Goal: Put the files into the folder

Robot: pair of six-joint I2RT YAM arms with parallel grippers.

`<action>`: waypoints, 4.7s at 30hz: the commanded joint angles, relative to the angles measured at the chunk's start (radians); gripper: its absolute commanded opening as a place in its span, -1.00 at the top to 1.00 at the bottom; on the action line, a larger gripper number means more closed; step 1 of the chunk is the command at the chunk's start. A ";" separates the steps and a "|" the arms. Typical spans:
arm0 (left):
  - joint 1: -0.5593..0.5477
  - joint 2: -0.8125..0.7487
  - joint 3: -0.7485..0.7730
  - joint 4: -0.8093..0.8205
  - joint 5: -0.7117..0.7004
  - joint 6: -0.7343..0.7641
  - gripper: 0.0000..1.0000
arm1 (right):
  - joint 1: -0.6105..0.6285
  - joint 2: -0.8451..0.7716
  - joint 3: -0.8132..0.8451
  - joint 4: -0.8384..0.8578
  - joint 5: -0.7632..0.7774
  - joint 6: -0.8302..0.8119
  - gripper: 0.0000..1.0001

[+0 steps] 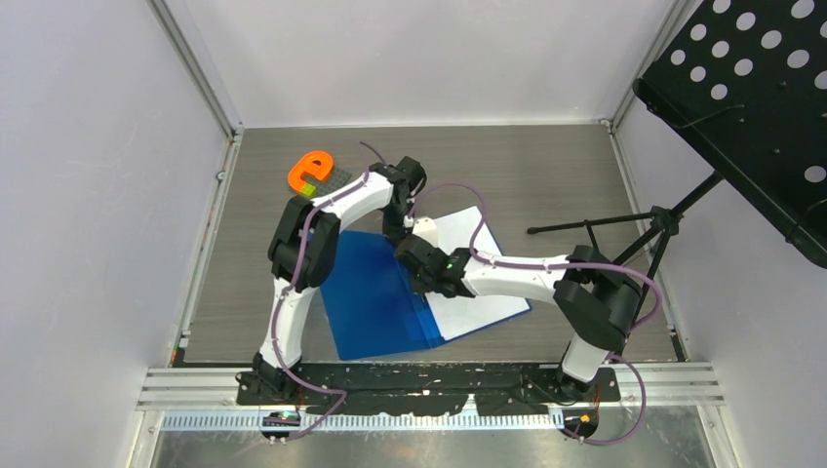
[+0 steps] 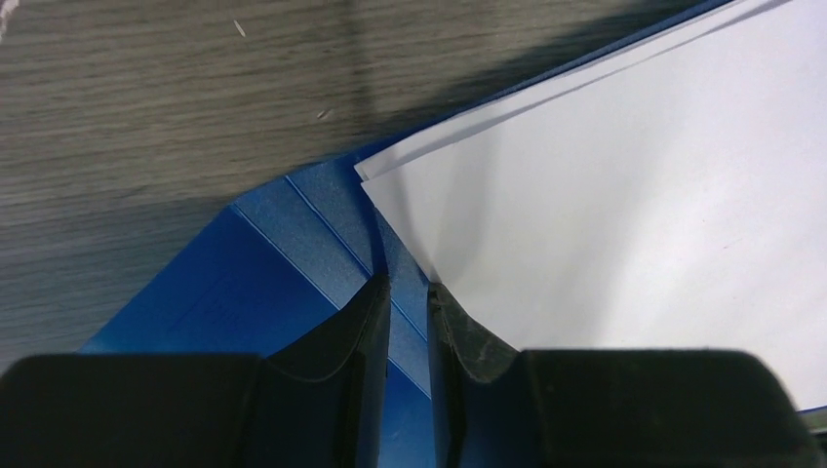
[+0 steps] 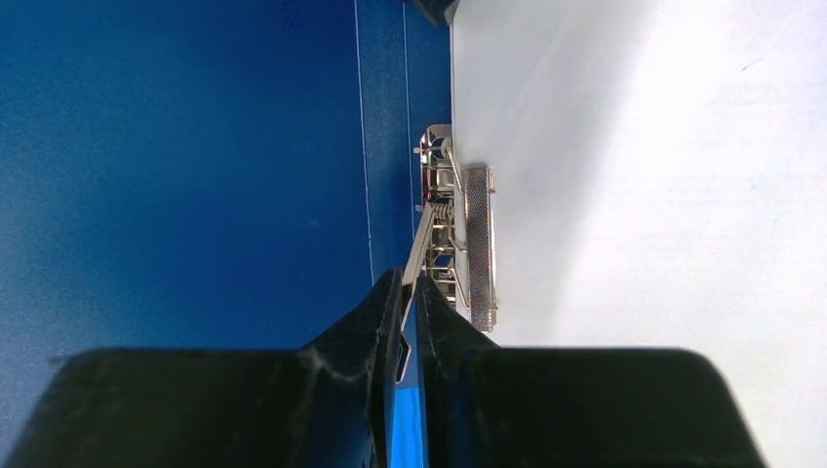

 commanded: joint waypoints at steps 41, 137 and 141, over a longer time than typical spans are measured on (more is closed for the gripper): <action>-0.134 -0.239 -0.277 0.152 0.018 -0.424 0.31 | -0.016 -0.010 0.009 -0.068 -0.091 -0.033 0.59; -0.178 -0.129 -0.218 0.071 -0.097 -0.394 0.82 | -0.018 -0.396 -0.305 0.279 -0.084 -0.112 0.49; -0.179 -0.124 -0.204 0.059 -0.103 -0.392 0.94 | -0.026 -0.444 -0.291 0.196 -0.032 -0.072 0.42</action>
